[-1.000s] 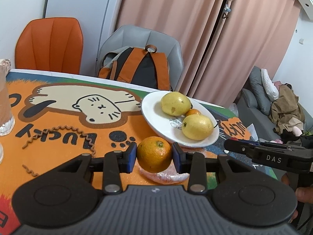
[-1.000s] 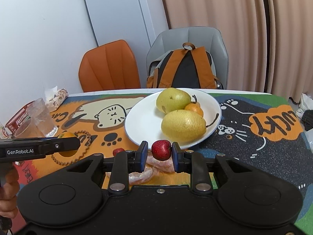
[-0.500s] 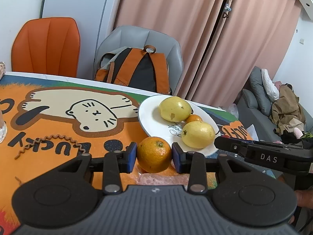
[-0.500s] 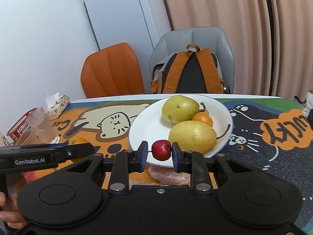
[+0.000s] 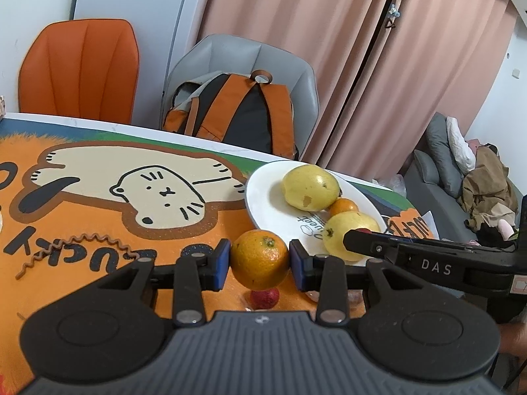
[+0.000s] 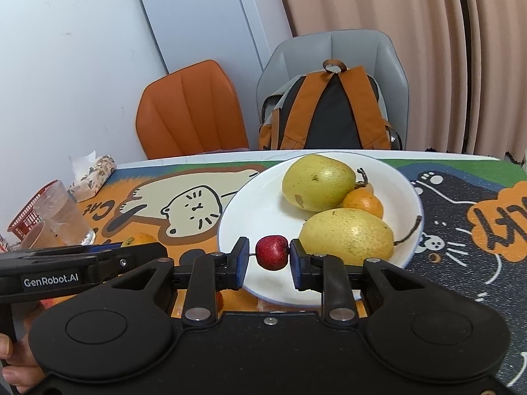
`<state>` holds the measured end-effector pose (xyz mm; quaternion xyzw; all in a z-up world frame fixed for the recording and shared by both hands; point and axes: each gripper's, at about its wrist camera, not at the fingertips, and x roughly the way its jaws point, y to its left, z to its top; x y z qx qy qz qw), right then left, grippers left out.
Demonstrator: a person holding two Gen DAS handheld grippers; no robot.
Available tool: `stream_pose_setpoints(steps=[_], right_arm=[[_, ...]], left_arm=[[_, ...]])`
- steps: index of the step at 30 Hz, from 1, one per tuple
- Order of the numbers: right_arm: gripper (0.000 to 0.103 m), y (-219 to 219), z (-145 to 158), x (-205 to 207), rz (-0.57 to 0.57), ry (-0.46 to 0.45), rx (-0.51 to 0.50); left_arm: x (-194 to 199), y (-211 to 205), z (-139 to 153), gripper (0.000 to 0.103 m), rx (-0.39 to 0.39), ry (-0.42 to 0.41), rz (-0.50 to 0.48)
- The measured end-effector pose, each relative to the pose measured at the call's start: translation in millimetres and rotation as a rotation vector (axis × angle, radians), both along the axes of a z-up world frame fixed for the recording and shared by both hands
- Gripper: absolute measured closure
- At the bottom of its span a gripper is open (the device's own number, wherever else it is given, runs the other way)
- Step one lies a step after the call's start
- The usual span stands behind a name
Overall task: Organize fruits
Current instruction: 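Carry the orange and jujube over the white plate and open both grippers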
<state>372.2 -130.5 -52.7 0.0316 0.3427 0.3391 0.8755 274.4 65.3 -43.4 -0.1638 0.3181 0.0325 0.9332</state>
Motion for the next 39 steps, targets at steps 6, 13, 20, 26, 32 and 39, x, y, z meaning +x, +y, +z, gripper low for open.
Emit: stream_pose_setpoints(steps=[6,13,20,26,32,39], right_arm=[[0.071,0,0,7,-0.011,0.017,0.005],[0.065,-16,6,10,-0.039,0.006,-0.007],[0.06,-27,8,10,-0.061,0.003,-0.026],[0.058,-33,5,9,-0.072,0.012,-0.039],[0.056,-36,1,10,-0.078,0.024,-0.035],[0.037,-35,2,0,-0.085,0.002,-0.05]], left_arm=[[13,3,-3,0.066,-0.006,0.007,-0.008],[33,-2,-6,0.066,-0.023,0.006,-0.038],[53,-16,-12,0.066,-0.028,0.02,-0.092],[67,-29,-18,0.066,-0.033,0.039,-0.13],[67,-28,-16,0.058,-0.014,0.048,-0.112],[56,-23,-10,0.048,0.026,0.058,-0.076]])
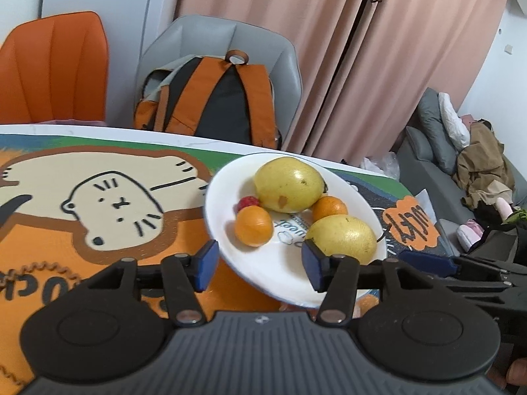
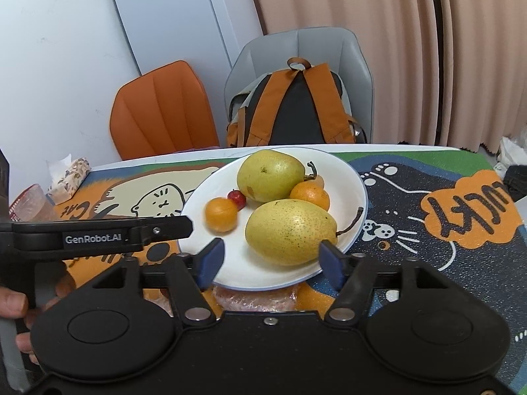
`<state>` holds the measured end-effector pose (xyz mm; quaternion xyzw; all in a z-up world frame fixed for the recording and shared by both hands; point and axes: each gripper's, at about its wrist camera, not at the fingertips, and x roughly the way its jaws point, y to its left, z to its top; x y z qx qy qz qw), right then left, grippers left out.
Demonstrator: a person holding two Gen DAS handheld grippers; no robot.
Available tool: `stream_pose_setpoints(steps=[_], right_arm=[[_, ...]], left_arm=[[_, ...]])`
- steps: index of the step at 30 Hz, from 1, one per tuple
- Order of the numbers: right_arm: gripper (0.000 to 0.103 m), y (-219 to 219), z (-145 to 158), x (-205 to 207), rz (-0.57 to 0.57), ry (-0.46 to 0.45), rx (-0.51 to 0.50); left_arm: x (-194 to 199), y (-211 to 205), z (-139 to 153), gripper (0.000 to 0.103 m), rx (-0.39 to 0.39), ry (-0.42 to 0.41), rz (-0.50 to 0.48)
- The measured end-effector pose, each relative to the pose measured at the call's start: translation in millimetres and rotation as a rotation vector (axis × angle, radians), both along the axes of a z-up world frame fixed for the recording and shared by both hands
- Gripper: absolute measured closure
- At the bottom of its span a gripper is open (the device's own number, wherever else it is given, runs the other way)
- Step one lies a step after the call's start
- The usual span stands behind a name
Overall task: Organize fruits
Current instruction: 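Carry the orange and jujube over the white plate and open both grippers, then withdraw both grippers from the plate toward the remaining items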
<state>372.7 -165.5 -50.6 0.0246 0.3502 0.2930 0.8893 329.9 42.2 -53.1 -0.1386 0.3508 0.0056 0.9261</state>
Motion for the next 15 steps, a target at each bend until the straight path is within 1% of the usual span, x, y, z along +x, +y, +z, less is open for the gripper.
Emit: stream_pose_setpoints(steps=[2,4,6,8,10,12,15], right_arm=[[0.033,-1,1,-2,-0.002,0.002,0.01],[0.029,-4,2,-3,-0.009,0.013,0.027],[0.024,-6,4,-4,-0.012,0.022,0.042],[0.019,-8,5,-7,-0.015,0.023,0.047],[0.013,-9,7,-11,-0.014,0.019,0.051],[0.006,-12,9,-15,-0.01,0.016,0.061],[0.002,-15,11,-21,-0.011,0.011,0.067]], left_arm=[[-4,1,2,0.044,0.013,0.004,0.007],[-10,2,5,0.033,0.023,0.004,0.015],[-16,4,8,0.025,0.017,-0.004,0.012],[-22,4,11,0.022,0.018,-0.015,0.012],[-28,2,14,0.019,0.041,-0.019,0.017],[-33,1,16,0.017,0.045,-0.025,0.013],[-42,2,19,0.016,0.033,-0.028,0.016]])
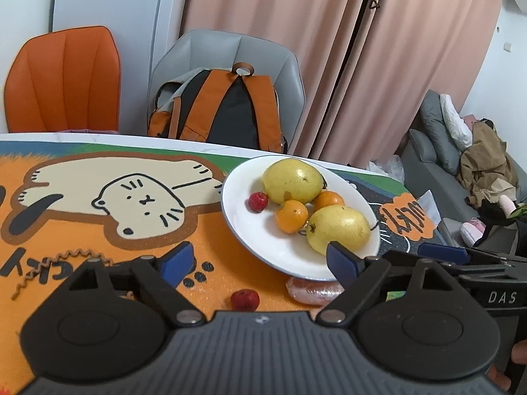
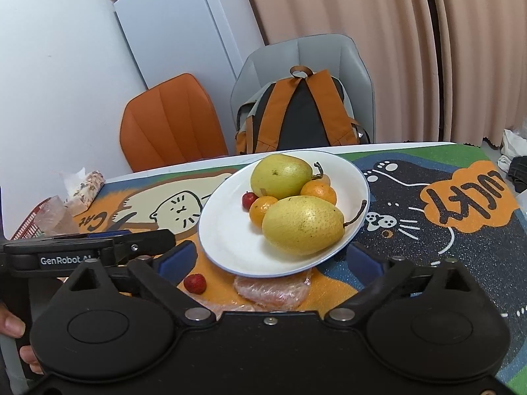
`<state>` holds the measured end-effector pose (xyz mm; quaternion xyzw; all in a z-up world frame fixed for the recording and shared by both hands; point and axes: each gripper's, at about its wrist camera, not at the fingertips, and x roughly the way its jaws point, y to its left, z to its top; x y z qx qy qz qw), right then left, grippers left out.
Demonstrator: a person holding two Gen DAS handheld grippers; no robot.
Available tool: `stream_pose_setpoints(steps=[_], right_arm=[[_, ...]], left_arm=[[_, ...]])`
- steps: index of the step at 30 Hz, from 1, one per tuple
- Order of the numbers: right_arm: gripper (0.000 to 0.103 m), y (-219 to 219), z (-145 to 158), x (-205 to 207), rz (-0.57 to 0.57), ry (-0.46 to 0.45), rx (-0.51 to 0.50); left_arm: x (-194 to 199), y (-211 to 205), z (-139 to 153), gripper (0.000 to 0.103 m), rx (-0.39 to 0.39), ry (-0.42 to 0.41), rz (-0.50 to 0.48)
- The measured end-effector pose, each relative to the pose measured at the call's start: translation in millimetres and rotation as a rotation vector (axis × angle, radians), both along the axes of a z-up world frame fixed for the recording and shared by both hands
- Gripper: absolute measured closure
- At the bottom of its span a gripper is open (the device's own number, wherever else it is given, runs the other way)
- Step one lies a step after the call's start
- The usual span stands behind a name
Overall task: Organize fruits
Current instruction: 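Withdraw both grippers from the plate toward the remaining items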
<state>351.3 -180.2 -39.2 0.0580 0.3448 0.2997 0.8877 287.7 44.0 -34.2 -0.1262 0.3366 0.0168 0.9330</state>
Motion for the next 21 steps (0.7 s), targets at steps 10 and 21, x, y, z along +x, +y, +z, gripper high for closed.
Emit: stream_pose_setpoints(steps=[10,21], right_arm=[[0.0,-12,-1,-17,-0.016,0.017,0.036],[0.0,-21,-1,-34,-0.021,0.015,0.032]], left_arm=[[-30,-2,7,0.015,0.006,-0.013,0.035],[-54,-7,5,0.01,-0.001,-0.01,0.055]])
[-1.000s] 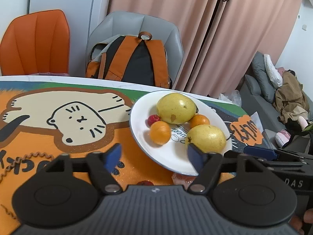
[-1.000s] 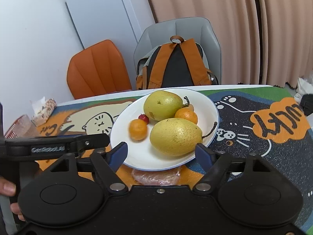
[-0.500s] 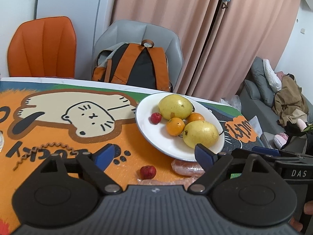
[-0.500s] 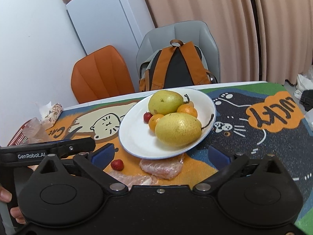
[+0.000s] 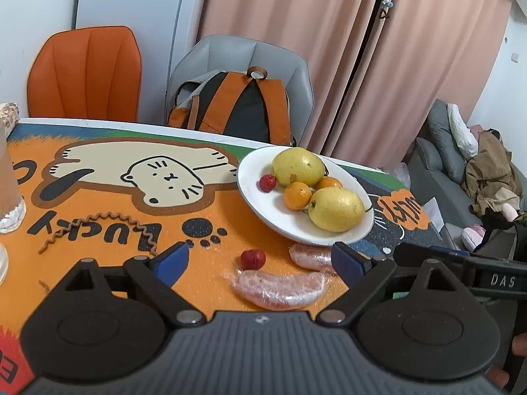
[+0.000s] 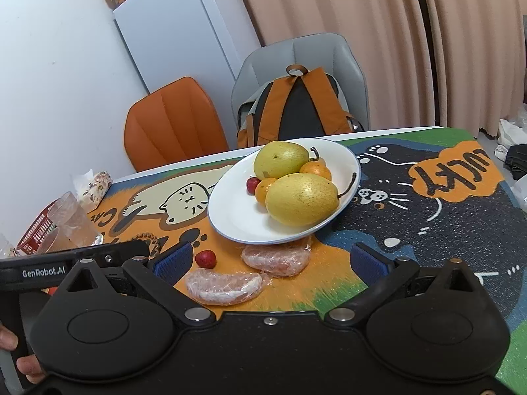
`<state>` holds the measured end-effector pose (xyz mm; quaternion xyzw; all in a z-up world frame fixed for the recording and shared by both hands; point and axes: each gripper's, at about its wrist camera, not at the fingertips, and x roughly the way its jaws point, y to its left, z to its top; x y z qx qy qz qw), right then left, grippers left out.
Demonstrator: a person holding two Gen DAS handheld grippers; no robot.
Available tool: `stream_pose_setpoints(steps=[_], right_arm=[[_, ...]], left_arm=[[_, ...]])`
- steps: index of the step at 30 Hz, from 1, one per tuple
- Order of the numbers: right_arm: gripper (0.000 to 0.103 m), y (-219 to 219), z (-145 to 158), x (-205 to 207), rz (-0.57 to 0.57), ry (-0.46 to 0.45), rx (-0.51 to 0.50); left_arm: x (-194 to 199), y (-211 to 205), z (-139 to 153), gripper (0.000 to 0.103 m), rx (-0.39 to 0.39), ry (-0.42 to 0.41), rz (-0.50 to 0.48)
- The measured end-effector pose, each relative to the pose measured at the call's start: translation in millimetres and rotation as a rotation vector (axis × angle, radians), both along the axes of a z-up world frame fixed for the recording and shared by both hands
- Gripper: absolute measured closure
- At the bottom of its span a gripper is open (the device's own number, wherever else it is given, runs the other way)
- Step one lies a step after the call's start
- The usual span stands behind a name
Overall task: Organize fruits
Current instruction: 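Withdraw both grippers from the plate toward the remaining items, then reach the left gripper to the small brown round fruit and grasp it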
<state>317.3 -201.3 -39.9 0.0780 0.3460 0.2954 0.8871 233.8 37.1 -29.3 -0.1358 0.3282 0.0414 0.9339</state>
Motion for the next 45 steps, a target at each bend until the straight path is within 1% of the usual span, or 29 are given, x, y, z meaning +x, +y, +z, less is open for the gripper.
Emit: stream_pose_setpoints(steps=[21,24,27,30,33,35,45], right_arm=[[0.0,-18,7,-39,0.079,-0.001,-0.019],[0.0,-20,9,-45,0.077,-0.015,-0.043],[0.0,-25,12,-51,0.085,-0.012,-0.029],[0.0,-28,15,-56,0.087,-0.023,-0.033],[0.0,-30,18,-60,0.089,-0.027,-0.031],[0.0,-30,19,-62,0.089,-0.028,-0.03],[0.0,-33,14,-68,0.087,-0.019,-0.034]], left_arm=[[-41,-13,-7,0.009,-0.001,0.028,-0.023],[-47,-13,-7,0.009,0.001,0.033,-0.024],[-52,-13,-7,0.009,0.001,0.04,-0.03],[-57,-12,-8,0.009,-0.022,0.052,-0.031],[-61,-13,-6,0.009,-0.007,0.048,-0.028],[-63,-13,-5,0.009,-0.01,0.046,-0.026],[-67,-14,-5,0.009,-0.006,0.046,-0.026]])
